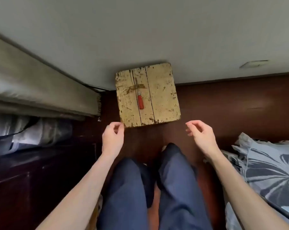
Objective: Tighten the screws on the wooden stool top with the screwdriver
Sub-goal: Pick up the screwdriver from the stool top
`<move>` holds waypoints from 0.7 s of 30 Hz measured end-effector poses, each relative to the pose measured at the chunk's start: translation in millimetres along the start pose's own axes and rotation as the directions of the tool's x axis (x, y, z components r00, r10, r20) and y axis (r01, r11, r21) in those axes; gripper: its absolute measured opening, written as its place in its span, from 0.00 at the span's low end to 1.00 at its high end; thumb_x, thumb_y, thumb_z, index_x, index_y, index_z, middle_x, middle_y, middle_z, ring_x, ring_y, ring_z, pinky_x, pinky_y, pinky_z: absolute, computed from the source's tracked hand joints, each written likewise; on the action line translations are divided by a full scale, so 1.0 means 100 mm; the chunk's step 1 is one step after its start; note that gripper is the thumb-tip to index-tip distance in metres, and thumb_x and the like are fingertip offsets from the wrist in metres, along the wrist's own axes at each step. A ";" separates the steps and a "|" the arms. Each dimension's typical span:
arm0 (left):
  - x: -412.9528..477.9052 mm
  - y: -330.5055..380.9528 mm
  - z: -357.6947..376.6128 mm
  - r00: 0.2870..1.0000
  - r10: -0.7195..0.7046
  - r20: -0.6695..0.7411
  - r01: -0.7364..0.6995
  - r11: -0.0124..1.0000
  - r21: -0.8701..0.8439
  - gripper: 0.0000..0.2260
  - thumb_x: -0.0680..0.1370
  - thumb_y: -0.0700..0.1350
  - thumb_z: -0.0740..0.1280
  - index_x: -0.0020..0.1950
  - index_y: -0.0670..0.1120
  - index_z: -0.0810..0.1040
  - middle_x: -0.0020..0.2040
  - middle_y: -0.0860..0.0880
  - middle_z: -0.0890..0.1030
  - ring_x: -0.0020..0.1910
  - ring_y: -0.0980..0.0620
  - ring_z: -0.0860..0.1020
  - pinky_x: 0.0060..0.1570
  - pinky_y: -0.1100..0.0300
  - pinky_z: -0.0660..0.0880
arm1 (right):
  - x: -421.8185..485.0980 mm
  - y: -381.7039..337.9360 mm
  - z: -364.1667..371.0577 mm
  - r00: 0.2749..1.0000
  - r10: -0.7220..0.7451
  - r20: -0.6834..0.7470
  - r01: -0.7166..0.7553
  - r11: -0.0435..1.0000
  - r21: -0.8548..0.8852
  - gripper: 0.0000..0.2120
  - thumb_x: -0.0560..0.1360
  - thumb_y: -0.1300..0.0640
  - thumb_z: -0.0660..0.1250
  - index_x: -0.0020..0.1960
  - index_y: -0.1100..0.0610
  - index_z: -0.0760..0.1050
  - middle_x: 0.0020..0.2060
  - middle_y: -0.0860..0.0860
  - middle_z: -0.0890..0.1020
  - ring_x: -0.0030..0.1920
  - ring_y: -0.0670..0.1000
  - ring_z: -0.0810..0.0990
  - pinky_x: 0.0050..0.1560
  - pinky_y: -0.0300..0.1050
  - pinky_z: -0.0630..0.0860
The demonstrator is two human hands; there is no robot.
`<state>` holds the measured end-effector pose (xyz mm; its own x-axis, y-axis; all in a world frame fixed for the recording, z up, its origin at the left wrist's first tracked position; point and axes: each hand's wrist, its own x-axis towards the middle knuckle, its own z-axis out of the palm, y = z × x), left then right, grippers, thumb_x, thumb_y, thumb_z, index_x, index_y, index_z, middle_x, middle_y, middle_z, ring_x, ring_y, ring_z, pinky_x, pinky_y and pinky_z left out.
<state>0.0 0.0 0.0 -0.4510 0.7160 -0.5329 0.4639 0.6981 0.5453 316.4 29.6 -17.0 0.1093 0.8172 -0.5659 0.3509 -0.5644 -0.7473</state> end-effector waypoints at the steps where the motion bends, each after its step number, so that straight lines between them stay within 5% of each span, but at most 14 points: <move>1: 0.29 -0.04 0.11 0.997 0.031 -0.075 -0.034 0.999 -0.033 0.10 0.81 0.51 0.65 0.59 0.50 0.80 0.55 0.50 0.81 0.53 0.53 0.79 0.50 0.62 0.70 | 0.18 0.10 0.05 0.999 -0.007 -0.041 0.008 1.000 0.008 0.06 0.84 0.55 0.69 0.49 0.50 0.83 0.42 0.49 0.87 0.40 0.44 0.84 0.41 0.28 0.75; 4: 1.07 -0.02 0.36 0.995 0.008 -0.096 -0.021 0.990 -0.137 0.22 0.80 0.59 0.65 0.70 0.50 0.73 0.62 0.50 0.79 0.59 0.51 0.78 0.57 0.55 0.74 | 0.76 0.41 0.17 0.992 -0.029 -0.119 0.027 0.999 -0.022 0.08 0.85 0.50 0.68 0.56 0.52 0.84 0.48 0.50 0.88 0.51 0.51 0.87 0.56 0.44 0.80; 7: 1.57 -0.03 0.58 0.997 0.072 -0.005 -0.071 0.948 -0.309 0.27 0.77 0.69 0.62 0.72 0.58 0.70 0.59 0.61 0.79 0.55 0.63 0.79 0.52 0.60 0.74 | 1.22 0.61 0.30 0.990 -0.128 -0.058 0.126 0.992 -0.028 0.14 0.87 0.45 0.62 0.67 0.48 0.81 0.60 0.48 0.86 0.59 0.46 0.85 0.64 0.48 0.79; 10: 1.79 -0.09 0.64 0.994 0.098 -0.043 -0.107 0.921 -0.375 0.31 0.70 0.76 0.63 0.68 0.63 0.74 0.56 0.60 0.83 0.53 0.61 0.82 0.50 0.57 0.76 | 1.40 0.67 0.45 0.972 -0.220 0.081 0.218 0.975 0.035 0.19 0.88 0.39 0.54 0.74 0.36 0.75 0.63 0.33 0.83 0.65 0.32 0.79 0.61 0.31 0.75; 13: 1.88 -0.19 0.64 0.989 0.135 -0.056 -0.146 0.902 -0.405 0.32 0.68 0.77 0.65 0.67 0.62 0.76 0.54 0.60 0.85 0.51 0.59 0.84 0.48 0.57 0.78 | 1.40 0.60 0.62 0.937 -0.301 0.179 0.296 0.954 0.053 0.21 0.90 0.41 0.52 0.54 0.18 0.78 0.49 0.14 0.77 0.54 0.15 0.71 0.49 0.13 0.64; 15: 1.88 -0.17 0.62 0.986 0.156 -0.057 -0.166 0.890 -0.424 0.31 0.70 0.75 0.65 0.67 0.61 0.77 0.52 0.60 0.85 0.48 0.60 0.85 0.44 0.59 0.78 | 1.37 0.55 0.62 0.932 -0.329 0.151 0.321 0.944 0.071 0.22 0.89 0.40 0.52 0.52 0.22 0.82 0.50 0.20 0.81 0.54 0.20 0.77 0.53 0.19 0.71; 18: 1.87 -0.14 0.59 0.984 0.174 -0.041 -0.173 0.872 -0.459 0.30 0.72 0.73 0.65 0.68 0.60 0.76 0.54 0.58 0.85 0.51 0.57 0.84 0.44 0.59 0.78 | 1.39 0.40 0.44 0.918 -0.395 -0.027 0.396 0.914 0.089 0.19 0.89 0.43 0.55 0.60 0.45 0.85 0.52 0.44 0.90 0.55 0.48 0.88 0.54 0.42 0.80; 21: 1.82 -0.14 0.57 0.983 0.184 -0.027 -0.176 0.874 -0.453 0.34 0.71 0.74 0.64 0.72 0.58 0.73 0.61 0.55 0.83 0.58 0.53 0.81 0.54 0.54 0.79 | 1.21 0.00 0.27 0.796 -0.576 -0.186 0.566 0.817 -0.106 0.12 0.86 0.44 0.62 0.55 0.44 0.83 0.47 0.41 0.87 0.49 0.43 0.86 0.47 0.33 0.76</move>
<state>-45.6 120.8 -141.6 -0.3785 0.8320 -0.4055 0.1392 0.4843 0.8638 304.7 125.4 -94.2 0.0576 0.9973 0.0446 0.4475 0.0142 -0.8942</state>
